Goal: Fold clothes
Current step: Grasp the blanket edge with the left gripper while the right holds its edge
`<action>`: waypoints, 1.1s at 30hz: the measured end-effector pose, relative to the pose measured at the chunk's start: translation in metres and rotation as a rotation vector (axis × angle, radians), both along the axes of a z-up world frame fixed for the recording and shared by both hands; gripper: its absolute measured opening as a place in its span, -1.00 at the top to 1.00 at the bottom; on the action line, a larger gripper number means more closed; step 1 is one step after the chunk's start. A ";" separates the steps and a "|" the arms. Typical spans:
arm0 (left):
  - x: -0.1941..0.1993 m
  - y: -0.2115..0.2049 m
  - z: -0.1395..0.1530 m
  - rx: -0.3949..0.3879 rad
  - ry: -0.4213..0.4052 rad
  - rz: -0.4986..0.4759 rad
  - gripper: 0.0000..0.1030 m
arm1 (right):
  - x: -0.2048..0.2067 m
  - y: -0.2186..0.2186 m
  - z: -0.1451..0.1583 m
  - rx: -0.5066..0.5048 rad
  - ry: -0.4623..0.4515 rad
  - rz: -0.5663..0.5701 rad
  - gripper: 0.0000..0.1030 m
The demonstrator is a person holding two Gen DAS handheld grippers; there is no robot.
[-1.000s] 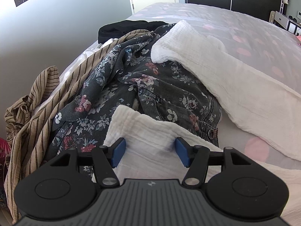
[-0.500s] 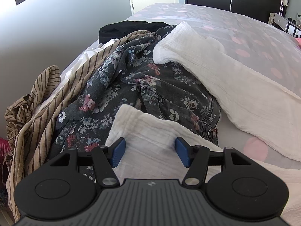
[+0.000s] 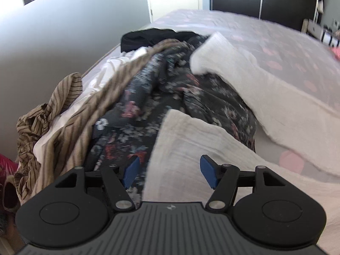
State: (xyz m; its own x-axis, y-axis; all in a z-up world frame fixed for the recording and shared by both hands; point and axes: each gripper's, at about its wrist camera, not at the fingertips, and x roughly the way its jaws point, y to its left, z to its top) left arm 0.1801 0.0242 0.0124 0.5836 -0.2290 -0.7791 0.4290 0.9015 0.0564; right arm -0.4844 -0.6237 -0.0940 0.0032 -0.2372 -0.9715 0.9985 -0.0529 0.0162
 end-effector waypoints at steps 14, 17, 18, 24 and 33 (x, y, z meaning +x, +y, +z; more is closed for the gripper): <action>-0.017 0.033 -0.011 -0.045 0.213 -0.001 -0.30 | -0.018 0.009 0.015 -0.025 -0.211 -0.032 0.24; -0.019 0.035 -0.020 -0.033 0.276 0.000 -0.31 | -0.028 0.014 0.010 -0.012 -0.254 -0.058 0.24; -0.019 0.035 -0.022 -0.030 0.293 0.002 -0.31 | -0.027 0.013 0.007 0.000 -0.258 -0.056 0.24; -0.019 0.041 -0.029 -0.065 0.364 0.051 -0.31 | -0.017 0.017 -0.010 0.095 -0.346 -0.064 0.24; -0.021 0.049 -0.040 -0.030 0.434 0.117 -0.26 | 0.021 0.020 -0.018 0.086 -0.230 0.028 0.68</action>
